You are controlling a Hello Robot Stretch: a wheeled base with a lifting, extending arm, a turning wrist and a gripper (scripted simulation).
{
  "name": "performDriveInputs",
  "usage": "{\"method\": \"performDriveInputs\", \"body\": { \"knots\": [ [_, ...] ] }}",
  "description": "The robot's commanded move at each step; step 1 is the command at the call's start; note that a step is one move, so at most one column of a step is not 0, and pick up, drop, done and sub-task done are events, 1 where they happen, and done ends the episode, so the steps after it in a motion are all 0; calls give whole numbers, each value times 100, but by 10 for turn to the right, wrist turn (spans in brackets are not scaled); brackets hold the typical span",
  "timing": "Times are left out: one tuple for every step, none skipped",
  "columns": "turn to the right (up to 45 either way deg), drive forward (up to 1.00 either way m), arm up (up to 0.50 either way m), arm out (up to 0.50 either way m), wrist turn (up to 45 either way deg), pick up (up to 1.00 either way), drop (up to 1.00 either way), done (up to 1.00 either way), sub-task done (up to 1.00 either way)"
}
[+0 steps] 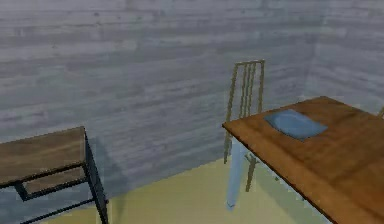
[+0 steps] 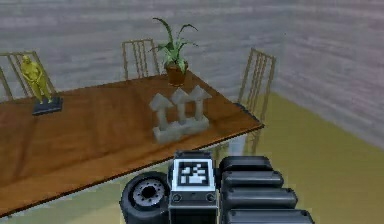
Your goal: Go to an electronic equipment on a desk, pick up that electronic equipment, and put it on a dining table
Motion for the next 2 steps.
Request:
{"method": "performDriveInputs", "body": {
  "knots": [
    [-450,0,0,0,0,0,0,0,0],
    [-90,0,0,0,0,0,0,0,0]
  ]
}}
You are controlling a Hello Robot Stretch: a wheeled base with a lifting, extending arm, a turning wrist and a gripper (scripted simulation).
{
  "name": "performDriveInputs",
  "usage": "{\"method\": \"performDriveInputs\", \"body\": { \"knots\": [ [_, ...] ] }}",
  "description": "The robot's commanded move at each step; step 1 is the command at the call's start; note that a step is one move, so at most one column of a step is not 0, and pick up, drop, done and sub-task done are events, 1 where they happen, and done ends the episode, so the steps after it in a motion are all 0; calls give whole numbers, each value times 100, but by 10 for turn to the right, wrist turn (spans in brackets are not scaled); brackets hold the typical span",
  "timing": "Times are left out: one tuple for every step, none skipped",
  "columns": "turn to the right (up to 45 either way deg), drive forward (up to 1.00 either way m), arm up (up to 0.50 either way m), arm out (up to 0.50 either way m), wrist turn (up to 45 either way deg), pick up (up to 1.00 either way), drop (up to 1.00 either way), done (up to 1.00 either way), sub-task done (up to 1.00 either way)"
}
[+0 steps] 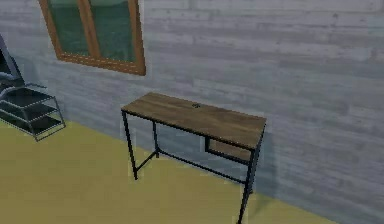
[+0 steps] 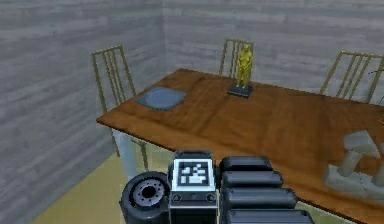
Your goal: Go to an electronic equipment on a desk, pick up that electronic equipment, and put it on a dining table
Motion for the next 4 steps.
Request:
{"method": "performDriveInputs", "body": {
  "knots": [
    [-30,0,0,0,0,0,0,0,0],
    [450,0,0,0,0,0,0,0,0],
    [120,0,0,0,0,0,0,0,0],
    [-450,0,0,0,0,0,0,0,0]
  ]
}}
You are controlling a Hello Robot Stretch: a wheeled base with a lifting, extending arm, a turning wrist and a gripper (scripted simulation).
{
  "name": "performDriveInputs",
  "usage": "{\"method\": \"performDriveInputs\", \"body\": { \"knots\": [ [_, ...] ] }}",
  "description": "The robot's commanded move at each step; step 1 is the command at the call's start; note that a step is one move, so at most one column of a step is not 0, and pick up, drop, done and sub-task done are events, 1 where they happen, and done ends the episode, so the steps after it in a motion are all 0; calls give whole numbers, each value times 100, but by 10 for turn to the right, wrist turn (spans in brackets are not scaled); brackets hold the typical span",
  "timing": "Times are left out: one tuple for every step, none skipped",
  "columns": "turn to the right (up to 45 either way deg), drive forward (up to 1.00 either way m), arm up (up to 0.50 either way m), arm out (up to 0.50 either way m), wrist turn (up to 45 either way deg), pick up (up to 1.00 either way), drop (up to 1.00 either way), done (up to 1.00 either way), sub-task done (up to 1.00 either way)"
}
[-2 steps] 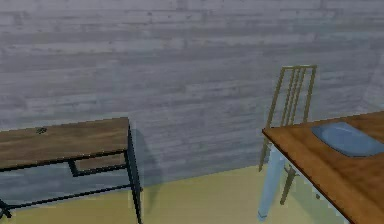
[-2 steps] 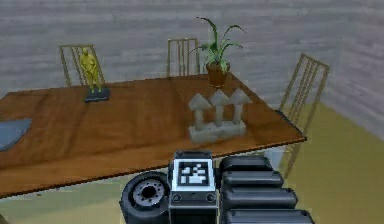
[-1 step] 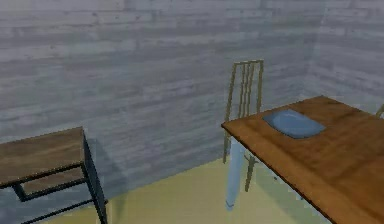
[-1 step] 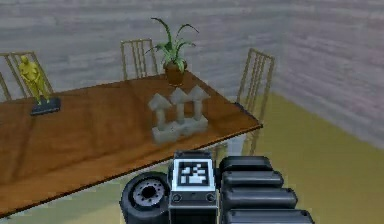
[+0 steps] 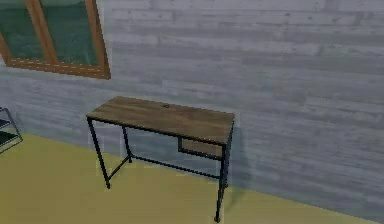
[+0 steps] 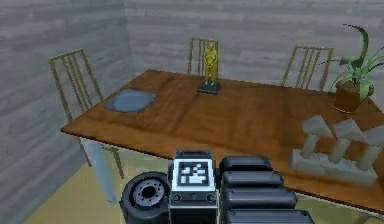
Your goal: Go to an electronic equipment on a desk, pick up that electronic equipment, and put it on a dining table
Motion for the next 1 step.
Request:
{"method": "performDriveInputs", "body": {
  "knots": [
    [-30,0,0,0,0,0,0,0,0]
  ]
}}
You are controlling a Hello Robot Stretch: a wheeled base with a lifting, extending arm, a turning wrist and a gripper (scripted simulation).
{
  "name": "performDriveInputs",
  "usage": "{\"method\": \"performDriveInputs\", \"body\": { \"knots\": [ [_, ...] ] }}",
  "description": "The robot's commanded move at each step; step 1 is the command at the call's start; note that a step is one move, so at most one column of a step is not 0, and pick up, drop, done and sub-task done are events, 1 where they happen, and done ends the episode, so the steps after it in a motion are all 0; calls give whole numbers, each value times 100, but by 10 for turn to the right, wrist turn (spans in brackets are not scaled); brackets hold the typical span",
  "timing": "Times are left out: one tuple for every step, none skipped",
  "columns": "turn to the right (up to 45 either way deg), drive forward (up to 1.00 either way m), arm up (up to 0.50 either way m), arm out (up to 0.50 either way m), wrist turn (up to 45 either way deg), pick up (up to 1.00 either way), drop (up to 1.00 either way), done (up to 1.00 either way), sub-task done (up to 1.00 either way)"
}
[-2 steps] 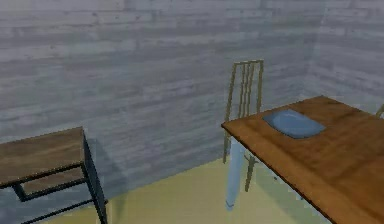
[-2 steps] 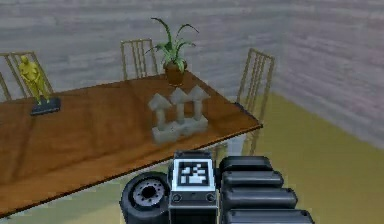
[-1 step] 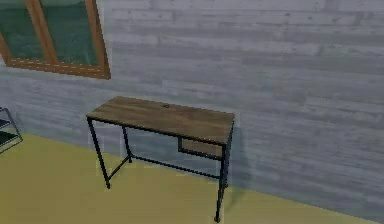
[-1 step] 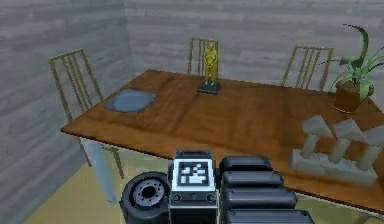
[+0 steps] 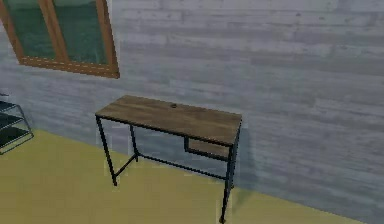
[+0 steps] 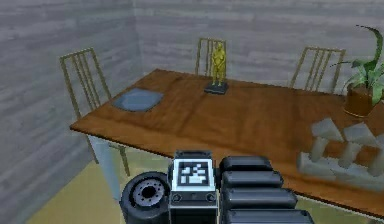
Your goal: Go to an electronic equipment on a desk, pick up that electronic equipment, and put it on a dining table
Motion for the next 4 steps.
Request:
{"method": "performDriveInputs", "body": {
  "knots": [
    [450,0,0,0,0,0,0,0,0],
    [450,0,0,0,0,0,0,0,0],
    [270,0,0,0,0,0,0,0,0],
    [0,35,0,0,0,0,0,0,0]
  ]
}}
